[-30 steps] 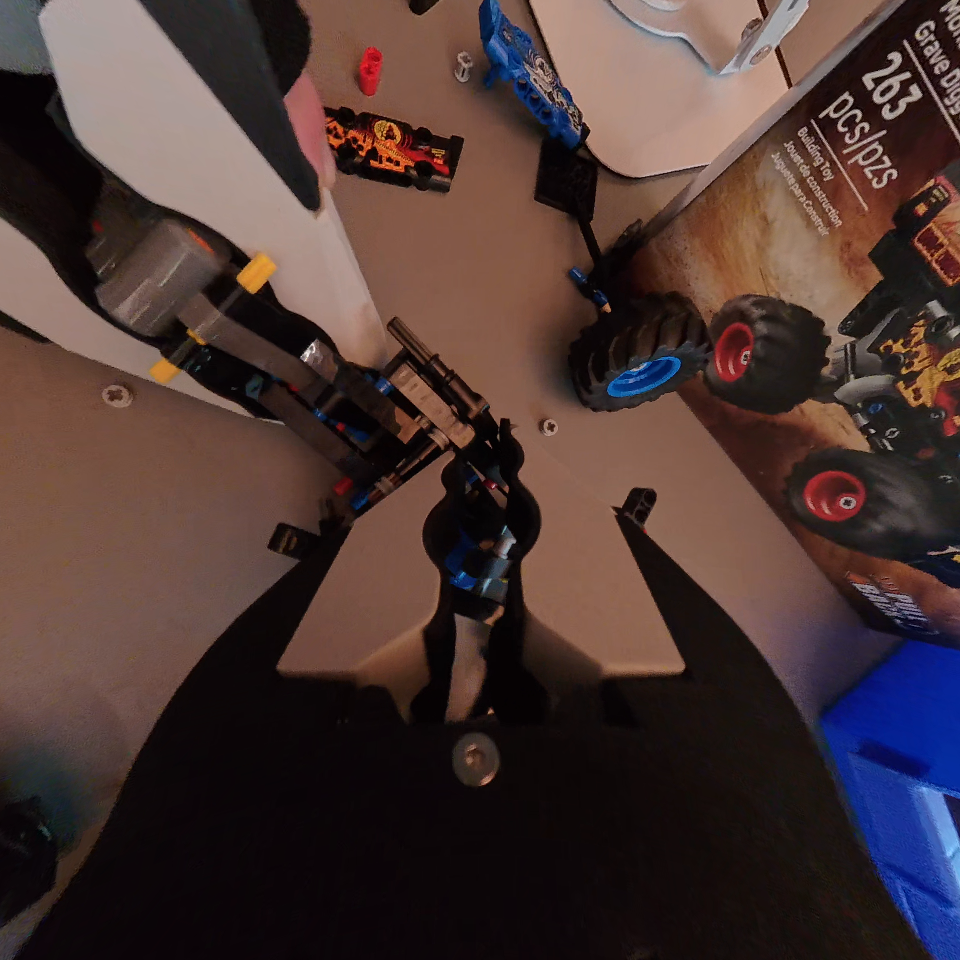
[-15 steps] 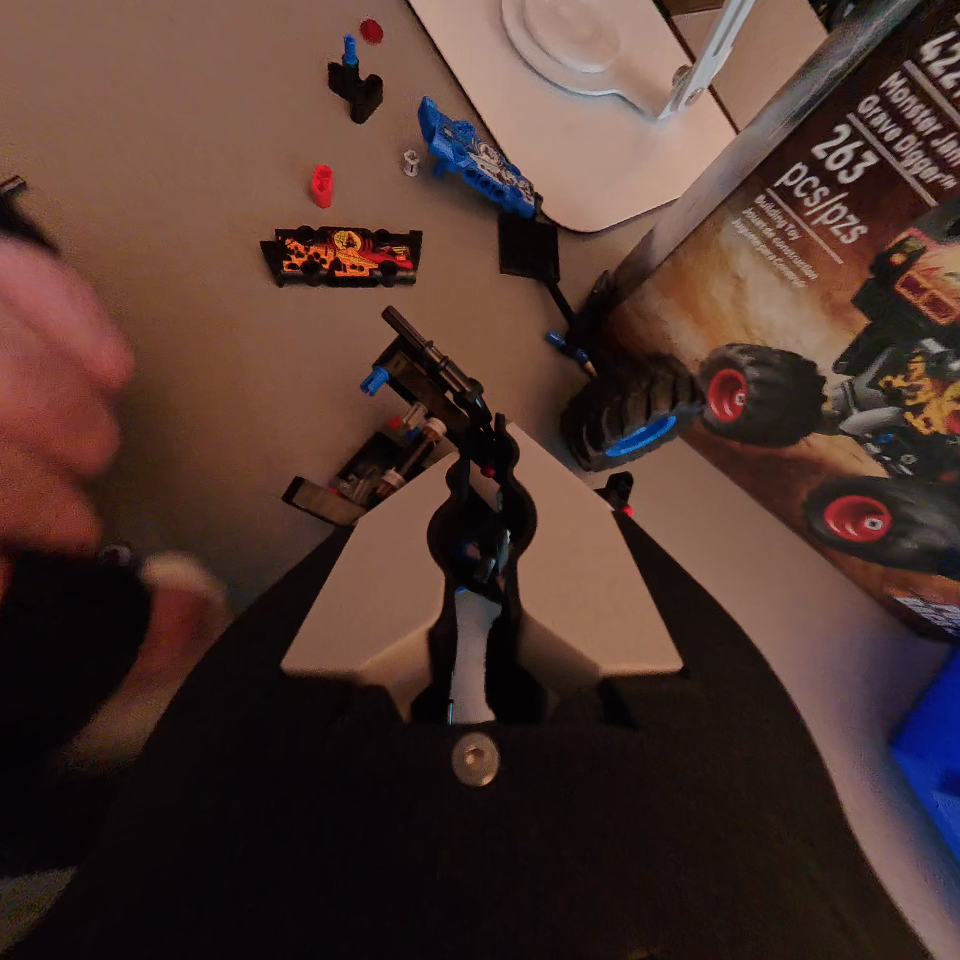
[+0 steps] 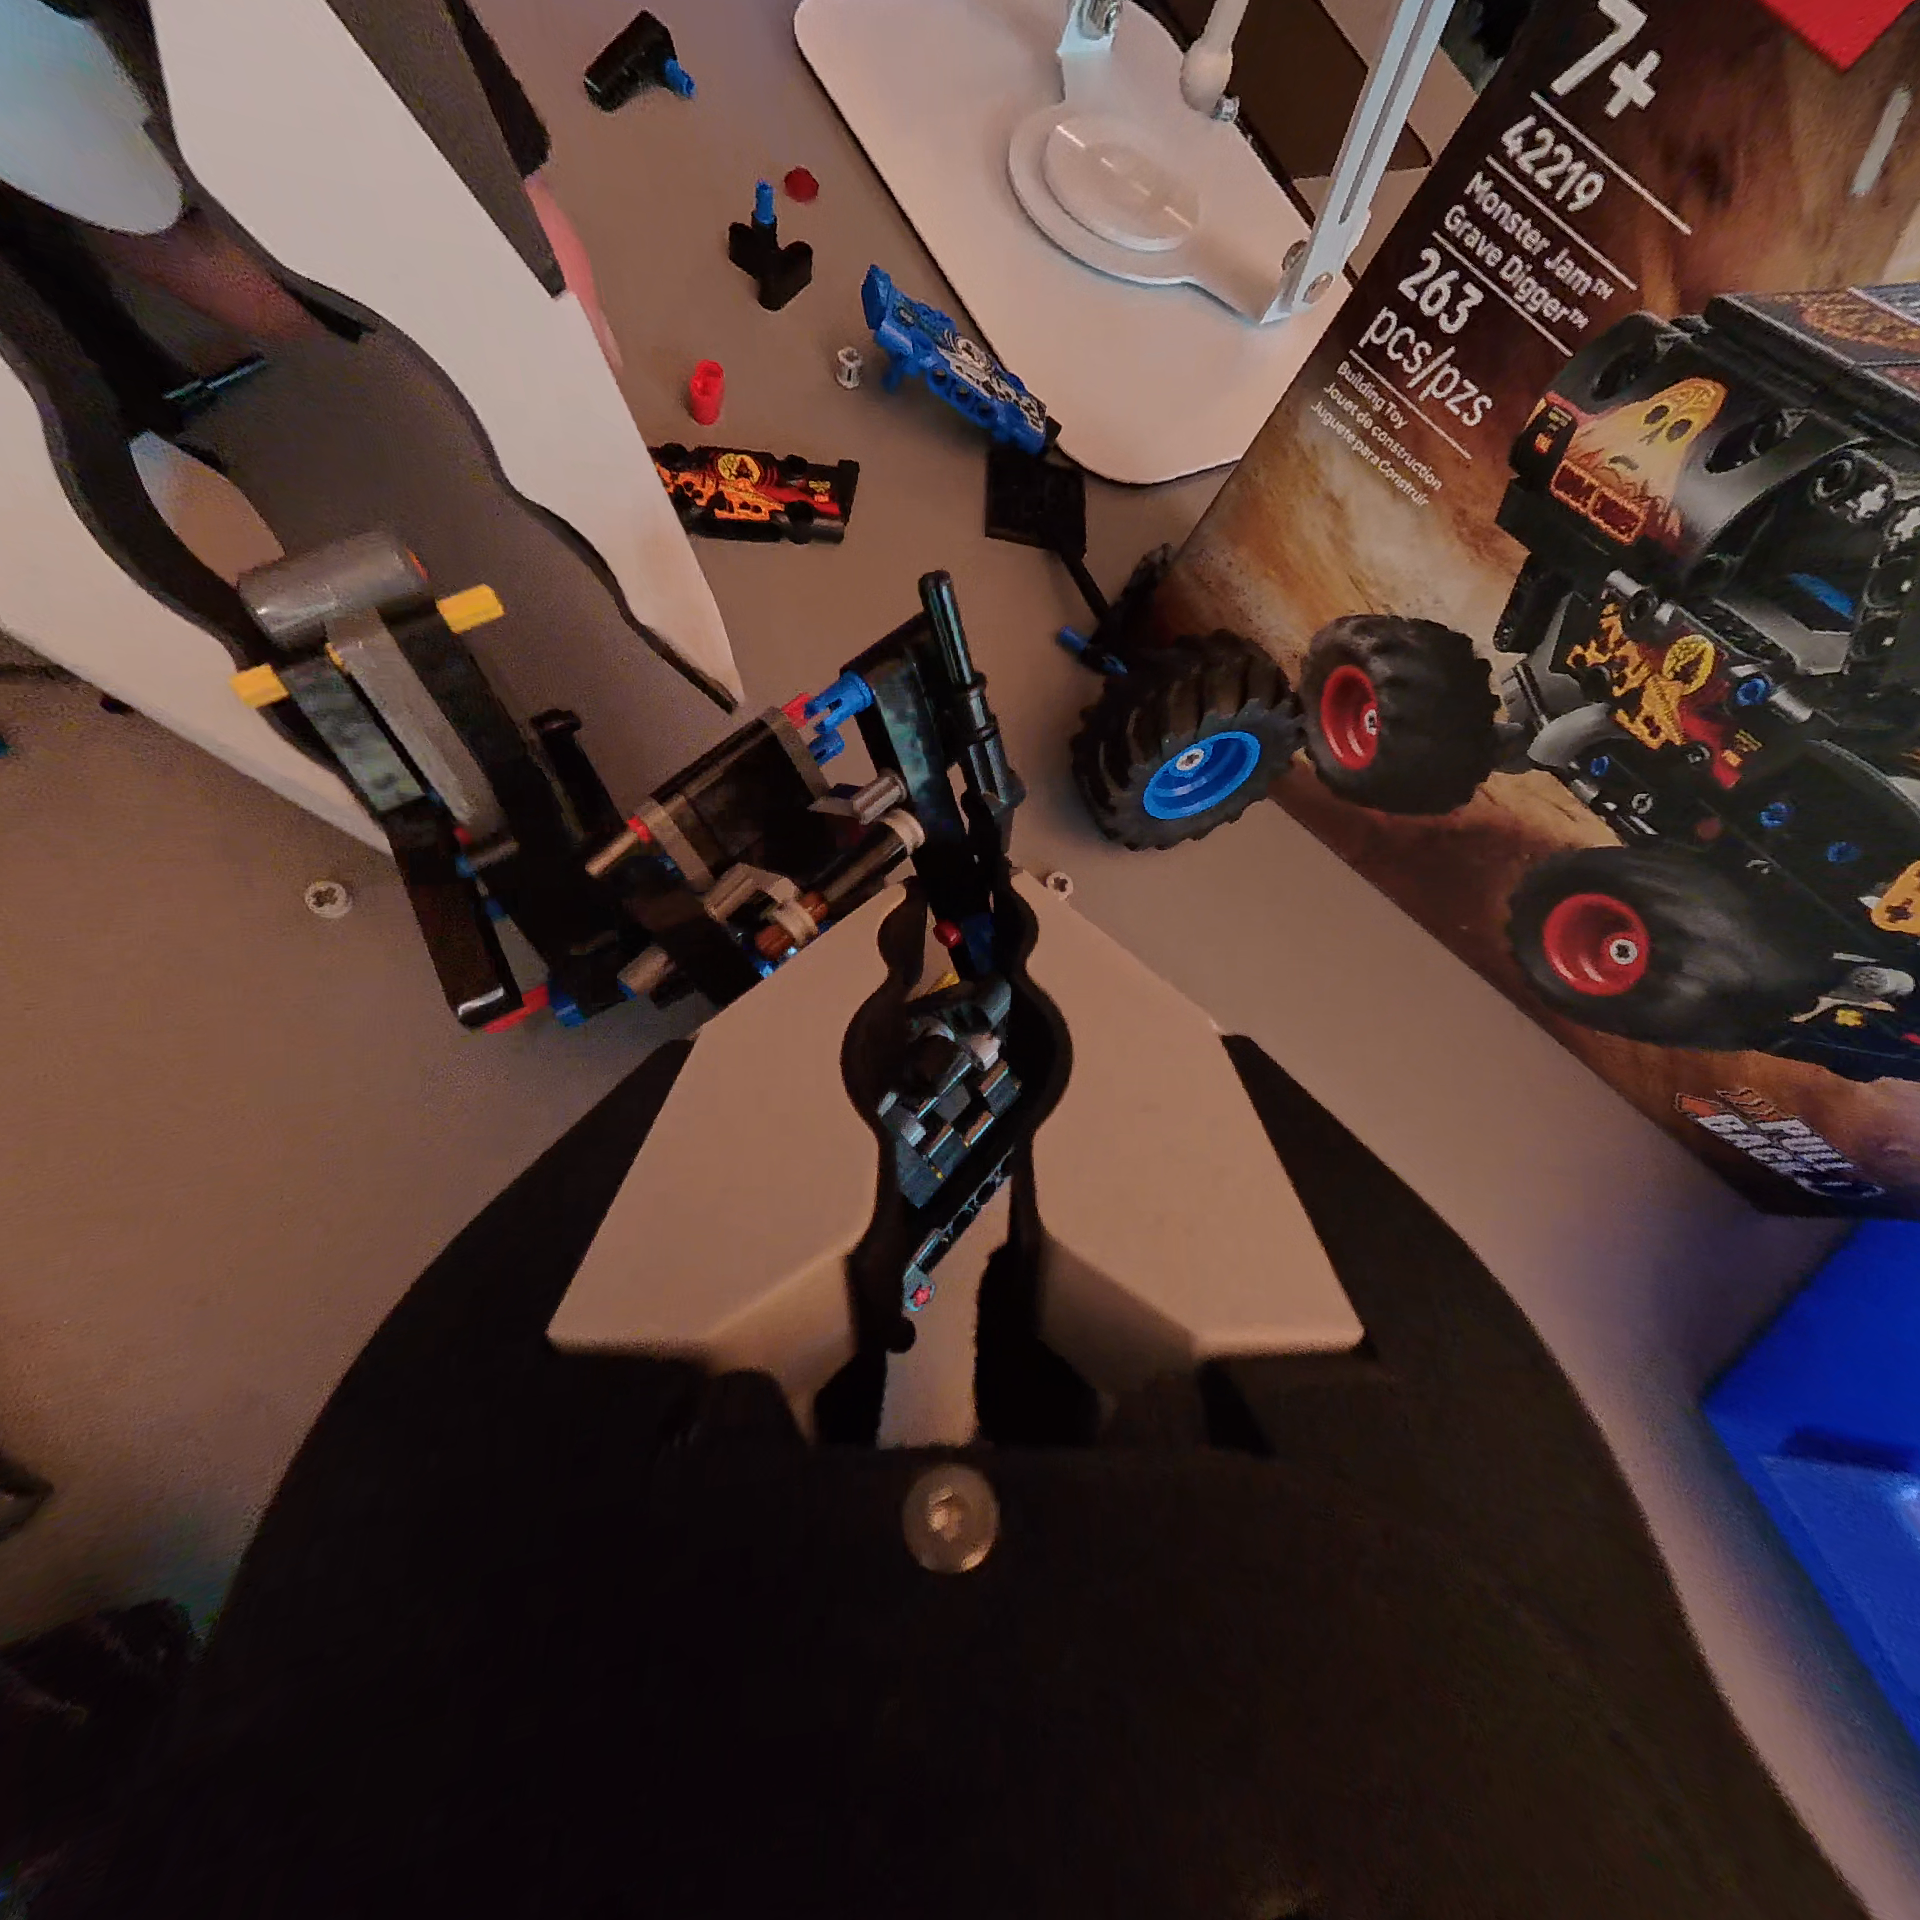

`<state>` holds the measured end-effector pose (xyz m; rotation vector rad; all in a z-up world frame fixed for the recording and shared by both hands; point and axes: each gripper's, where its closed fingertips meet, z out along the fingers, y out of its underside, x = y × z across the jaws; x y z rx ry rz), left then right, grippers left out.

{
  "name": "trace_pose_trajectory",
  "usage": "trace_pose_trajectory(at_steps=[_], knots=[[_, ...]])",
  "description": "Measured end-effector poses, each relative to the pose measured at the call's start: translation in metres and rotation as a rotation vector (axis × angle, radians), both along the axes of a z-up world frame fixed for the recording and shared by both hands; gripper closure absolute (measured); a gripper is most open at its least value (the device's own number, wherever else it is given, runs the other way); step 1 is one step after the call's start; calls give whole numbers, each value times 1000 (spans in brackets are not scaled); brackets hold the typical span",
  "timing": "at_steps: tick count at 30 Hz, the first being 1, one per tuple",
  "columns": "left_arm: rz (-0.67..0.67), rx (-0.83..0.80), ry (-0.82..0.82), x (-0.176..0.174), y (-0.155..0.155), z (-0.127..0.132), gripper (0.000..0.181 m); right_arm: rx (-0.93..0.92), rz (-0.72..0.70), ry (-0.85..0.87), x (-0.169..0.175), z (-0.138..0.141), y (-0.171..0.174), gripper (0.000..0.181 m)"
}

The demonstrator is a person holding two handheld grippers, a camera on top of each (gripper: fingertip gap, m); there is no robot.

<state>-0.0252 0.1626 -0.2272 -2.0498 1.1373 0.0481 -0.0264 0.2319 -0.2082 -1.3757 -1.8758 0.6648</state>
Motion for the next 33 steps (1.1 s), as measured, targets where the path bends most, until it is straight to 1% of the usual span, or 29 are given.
trace_pose_trajectory(at_steps=[1, 2, 3, 6, 8, 12, 14, 15, 16, 18, 21, 22, 23, 24, 30, 32, 33], knots=[[-5, 2, 7, -1, -1, 0, 122, -3, -5, -3, 1, 1, 1, 169], [-14, 5, 5, 1, -2, 2, 129, -16, -9, 4, 3, 3, 1, 165], [-27, 13, 5, 3, -3, 3, 142, -30, -16, 8, 4, 5, 2, 162], [-16, 38, 55, -3, -1, 5, 143, -14, -20, 4, 11, 8, 5, 157], [-6, 53, 38, -5, -1, 11, 143, -58, 1, 32, 13, 13, 0, 156], [25, 115, -3, -10, 3, 24, 143, -171, 124, 167, 14, 43, -29, 154], [38, 165, -12, -10, 8, 32, 145, -214, 172, 183, 17, 47, -43, 147], [32, 176, -39, -7, 8, 36, 145, -220, 192, 163, 18, 42, -50, 142], [34, 177, -85, -4, 10, 38, 145, -199, 201, 132, 19, 33, -54, 140], [33, 163, -203, 1, 10, 44, 145, -114, 203, 89, 18, 20, -55, 139], [39, 149, -376, 5, 11, 55, 145, -114, 196, 90, 11, 17, -60, 133], [43, 148, -402, 4, 11, 55, 146, -107, 187, 93, 9, 16, -59, 134], [38, 142, -431, 4, 12, 56, 146, -94, 175, 101, 7, 17, -57, 148], [30, 130, -466, 6, 10, 57, 146, -74, 155, 117, 6, 19, -53, 167], [47, 139, -599, 5, 15, 70, 144, -55, 125, 211, 8, 39, -47, 174], [38, 136, -599, 4, 15, 70, 144, -43, 113, 228, 8, 43, -47, 174], [47, 138, -581, 4, 15, 68, 143, 3, 104, 232, 8, 43, -45, 175]])
